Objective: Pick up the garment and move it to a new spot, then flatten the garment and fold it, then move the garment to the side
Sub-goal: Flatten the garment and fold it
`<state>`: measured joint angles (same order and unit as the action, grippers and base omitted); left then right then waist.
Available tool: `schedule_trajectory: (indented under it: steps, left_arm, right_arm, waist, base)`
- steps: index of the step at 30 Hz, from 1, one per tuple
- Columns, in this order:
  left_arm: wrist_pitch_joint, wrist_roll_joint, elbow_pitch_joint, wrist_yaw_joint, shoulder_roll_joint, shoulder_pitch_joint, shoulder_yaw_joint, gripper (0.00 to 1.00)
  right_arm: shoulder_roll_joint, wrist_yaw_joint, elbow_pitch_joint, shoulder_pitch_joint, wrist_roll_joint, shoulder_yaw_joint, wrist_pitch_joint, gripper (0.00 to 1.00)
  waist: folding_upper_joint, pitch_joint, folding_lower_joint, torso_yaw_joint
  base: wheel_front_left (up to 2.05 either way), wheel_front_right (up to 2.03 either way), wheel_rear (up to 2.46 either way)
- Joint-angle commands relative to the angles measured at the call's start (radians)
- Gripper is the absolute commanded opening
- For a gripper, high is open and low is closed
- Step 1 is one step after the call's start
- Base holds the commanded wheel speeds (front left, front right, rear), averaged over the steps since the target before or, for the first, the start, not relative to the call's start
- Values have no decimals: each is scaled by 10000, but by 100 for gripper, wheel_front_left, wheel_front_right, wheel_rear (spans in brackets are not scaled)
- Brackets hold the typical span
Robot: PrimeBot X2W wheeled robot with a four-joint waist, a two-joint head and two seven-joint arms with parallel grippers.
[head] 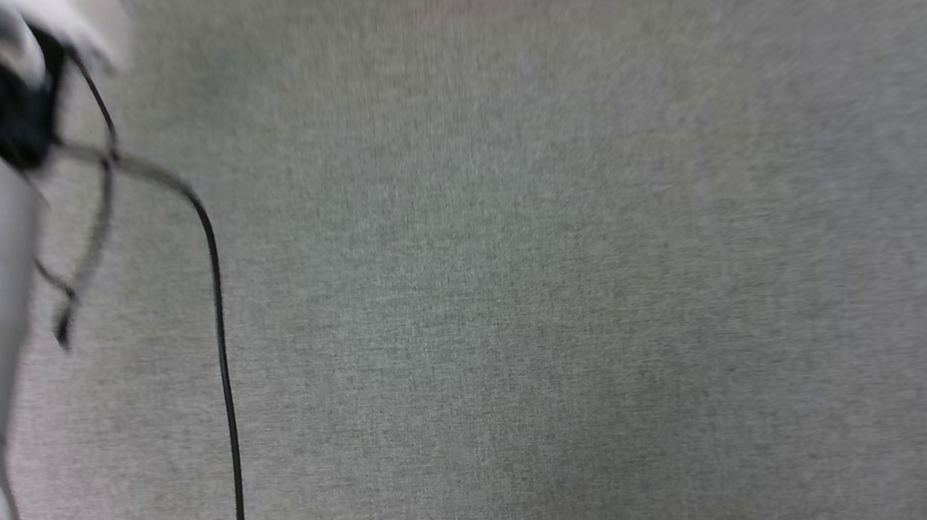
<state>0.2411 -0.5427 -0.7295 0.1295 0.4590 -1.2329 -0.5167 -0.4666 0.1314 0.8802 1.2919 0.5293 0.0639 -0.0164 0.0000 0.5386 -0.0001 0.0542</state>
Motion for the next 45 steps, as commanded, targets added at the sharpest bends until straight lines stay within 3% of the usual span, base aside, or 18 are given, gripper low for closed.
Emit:
schedule_trajectory:
  steps: [1, 13, 20, 34, 45]
  left_arm:
    - [83, -166, 84, 8, 43, 758, -82, 0]
    - [105, -1027, 761, -1, 395, 4859, -464, 0]
    - [22, -1379, 1264, -260, 694, 7058, -661, 0]
    - [-370, -1844, 2660, -880, 1385, 9752, -818, 0]
    - [-1195, -2089, 4621, -1234, 2421, 12140, -1349, 0]
  right_arm:
    - [-72, -15, -31, -756, 275, 122, -22, 0]
    - [-553, -17, -1129, -5199, 2124, 1184, 492, 0]
    - [-1225, -17, -2673, -7703, 3131, 2104, 663, 0]
    - [-2376, -17, -3972, -10316, 4515, 2811, 1642, 0]
    - [-3109, -17, -4831, -12646, 5736, 2868, 3089, 0]
  waist:
    - [0, -735, 1, -118]
    - [0, -2707, 1, -242]
    - [0, -3584, 1, -325]
    - [0, -4633, 1, -455]
    - [0, -5374, 1, -341]
  base:
    - [0, 0, 0]
    - [0, 0, 0]
    - [0, 0, 0]
    - [0, 0, 0]
    - [0, 0, 0]
